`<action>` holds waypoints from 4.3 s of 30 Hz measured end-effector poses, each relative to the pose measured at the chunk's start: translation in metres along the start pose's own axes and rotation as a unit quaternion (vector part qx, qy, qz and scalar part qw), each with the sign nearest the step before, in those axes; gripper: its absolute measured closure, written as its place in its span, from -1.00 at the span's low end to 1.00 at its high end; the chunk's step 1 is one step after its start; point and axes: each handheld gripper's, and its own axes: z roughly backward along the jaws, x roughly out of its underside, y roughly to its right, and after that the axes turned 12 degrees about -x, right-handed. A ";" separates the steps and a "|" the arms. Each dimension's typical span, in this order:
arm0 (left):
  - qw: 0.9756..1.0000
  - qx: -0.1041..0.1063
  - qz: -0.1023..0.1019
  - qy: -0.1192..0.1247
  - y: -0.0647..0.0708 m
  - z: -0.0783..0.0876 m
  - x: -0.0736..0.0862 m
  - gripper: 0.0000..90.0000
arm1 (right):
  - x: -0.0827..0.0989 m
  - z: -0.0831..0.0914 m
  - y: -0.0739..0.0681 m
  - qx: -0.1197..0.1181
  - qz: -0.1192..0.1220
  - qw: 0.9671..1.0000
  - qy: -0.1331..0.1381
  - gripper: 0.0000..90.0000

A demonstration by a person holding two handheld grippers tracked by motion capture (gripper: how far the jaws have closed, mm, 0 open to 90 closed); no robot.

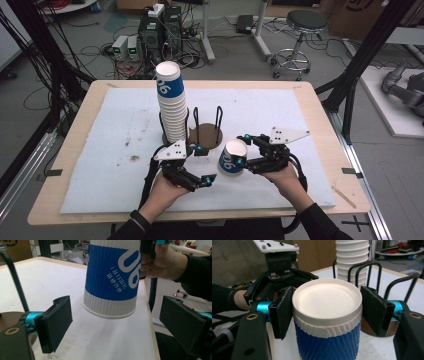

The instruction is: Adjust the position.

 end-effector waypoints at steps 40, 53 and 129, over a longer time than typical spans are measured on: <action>0.996 0.025 -0.047 -0.065 0.014 -0.028 -0.002 -0.52 | -0.001 -0.028 -0.013 -0.062 0.011 0.998 -0.020 -0.31; 0.975 -0.006 -0.140 -0.174 0.019 -0.025 -0.026 -0.49 | -0.023 -0.016 -0.014 -0.051 0.015 0.990 -0.132 -0.58; 0.991 0.008 -0.121 -0.063 0.006 0.008 -0.050 -0.54 | -0.028 0.005 -0.013 -0.048 0.055 0.989 -0.130 -0.53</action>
